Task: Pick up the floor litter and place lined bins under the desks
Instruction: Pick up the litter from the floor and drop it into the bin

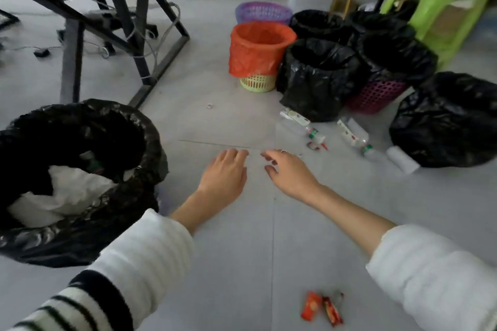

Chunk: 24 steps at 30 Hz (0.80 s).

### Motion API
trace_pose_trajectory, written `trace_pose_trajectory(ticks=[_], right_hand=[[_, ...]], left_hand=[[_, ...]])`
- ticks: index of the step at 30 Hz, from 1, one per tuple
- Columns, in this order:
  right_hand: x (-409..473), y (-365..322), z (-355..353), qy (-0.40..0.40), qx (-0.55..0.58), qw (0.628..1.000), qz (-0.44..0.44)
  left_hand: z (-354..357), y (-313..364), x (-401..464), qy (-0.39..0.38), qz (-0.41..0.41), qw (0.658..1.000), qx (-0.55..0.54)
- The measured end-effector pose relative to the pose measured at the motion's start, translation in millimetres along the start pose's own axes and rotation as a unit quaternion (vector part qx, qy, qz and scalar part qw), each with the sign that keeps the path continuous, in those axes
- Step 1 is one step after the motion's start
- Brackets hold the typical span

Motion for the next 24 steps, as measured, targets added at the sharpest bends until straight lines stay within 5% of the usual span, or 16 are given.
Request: trace_pose_trajectory(ticks=[6,10,17,24], right_hand=[[-89.7,155.2,-24.9,-0.095,-0.028,0.976,0.194],[-140.0,229.7,-19.9,-0.094,-0.017,0.959,0.266],[-208.1,319.7,-14.9,-0.102,-0.06,0.94,0.32],[-259.2,387.7,-64.4,0.048,-0.155,0.892,0.423]], left_hand=[[118.7,124.1,-60.5,-0.224,0.221,0.943,0.108],[162.4,181.1,-109.3,-0.278,0.306,0.904,0.11],[236.2,234.4,-158.2,-0.368,0.073,0.927,-0.022],[247.7,274.1,-154.6,-0.326,0.071,0.942,-0.026]])
Point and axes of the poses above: each hand's wrist, its own x-axis towards the middle knuckle, its own z-axis out of the palm, y = z × x, the point moved 9 cm from there along x, towards the middle knuckle, and after that the axes turned 15 degrees about x, right-handed, at the moved point
